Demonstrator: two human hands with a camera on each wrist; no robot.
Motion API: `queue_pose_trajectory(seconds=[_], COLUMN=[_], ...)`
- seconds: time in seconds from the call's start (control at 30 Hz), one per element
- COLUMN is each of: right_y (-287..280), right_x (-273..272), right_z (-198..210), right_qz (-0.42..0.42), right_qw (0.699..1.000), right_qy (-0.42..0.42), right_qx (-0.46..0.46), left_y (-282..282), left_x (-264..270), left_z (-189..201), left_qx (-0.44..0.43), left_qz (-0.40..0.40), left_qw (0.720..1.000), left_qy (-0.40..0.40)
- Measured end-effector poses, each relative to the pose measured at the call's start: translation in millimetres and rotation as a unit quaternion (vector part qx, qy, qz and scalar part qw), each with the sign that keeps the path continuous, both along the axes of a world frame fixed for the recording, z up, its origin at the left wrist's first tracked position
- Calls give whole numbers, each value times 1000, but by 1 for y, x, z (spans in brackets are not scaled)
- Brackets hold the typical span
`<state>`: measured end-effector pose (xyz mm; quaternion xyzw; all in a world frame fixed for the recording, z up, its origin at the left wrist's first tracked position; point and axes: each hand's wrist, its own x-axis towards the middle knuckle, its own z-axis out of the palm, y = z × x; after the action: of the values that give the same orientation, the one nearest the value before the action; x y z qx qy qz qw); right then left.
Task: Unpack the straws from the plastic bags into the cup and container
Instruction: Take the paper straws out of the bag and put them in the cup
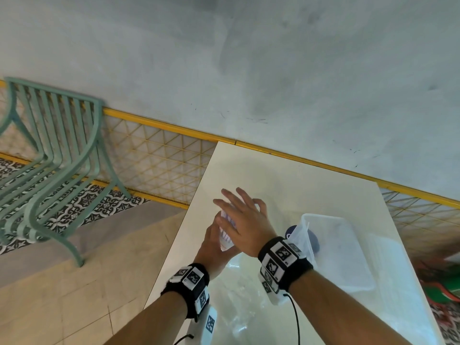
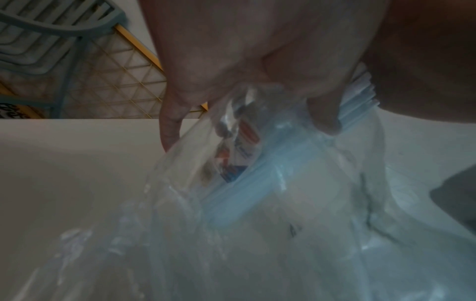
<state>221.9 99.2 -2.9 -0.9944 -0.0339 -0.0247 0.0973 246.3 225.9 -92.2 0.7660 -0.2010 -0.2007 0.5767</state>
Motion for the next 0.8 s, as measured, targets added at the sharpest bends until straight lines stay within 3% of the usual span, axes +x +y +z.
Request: queue_pose_trajectory(seconds=[0.1, 0.33, 0.4, 0.5, 0.63, 0.7, 0.8], right_y=[-3, -10, -7, 10, 30, 28, 11], right_x=[7, 5, 6, 8, 17, 20, 21], right_z=[-3, -12, -13, -13, -8, -4, 2], right_qz=[-36, 53, 17, -103, -201, -190, -88], right_qw=[999, 999, 1000, 994, 977, 978, 993], right_qy=[39, 6, 4, 2, 70, 88, 72], right_qx=[9, -8, -25, -36, -11, 14, 21], left_y=[0, 2, 2, 2, 2, 1, 3], left_x=[-1, 3, 2, 2, 4, 4, 2], left_z=[0, 3, 4, 3, 5, 4, 4], left_qx=[-3, -3, -8, 3, 11, 7, 27], left_qz=[4, 0, 3, -2, -16, -18, -10], left_qw=[1000, 1000, 1000, 1000, 1000, 1000, 1000], left_qy=[10, 20, 7, 3, 11, 10, 7])
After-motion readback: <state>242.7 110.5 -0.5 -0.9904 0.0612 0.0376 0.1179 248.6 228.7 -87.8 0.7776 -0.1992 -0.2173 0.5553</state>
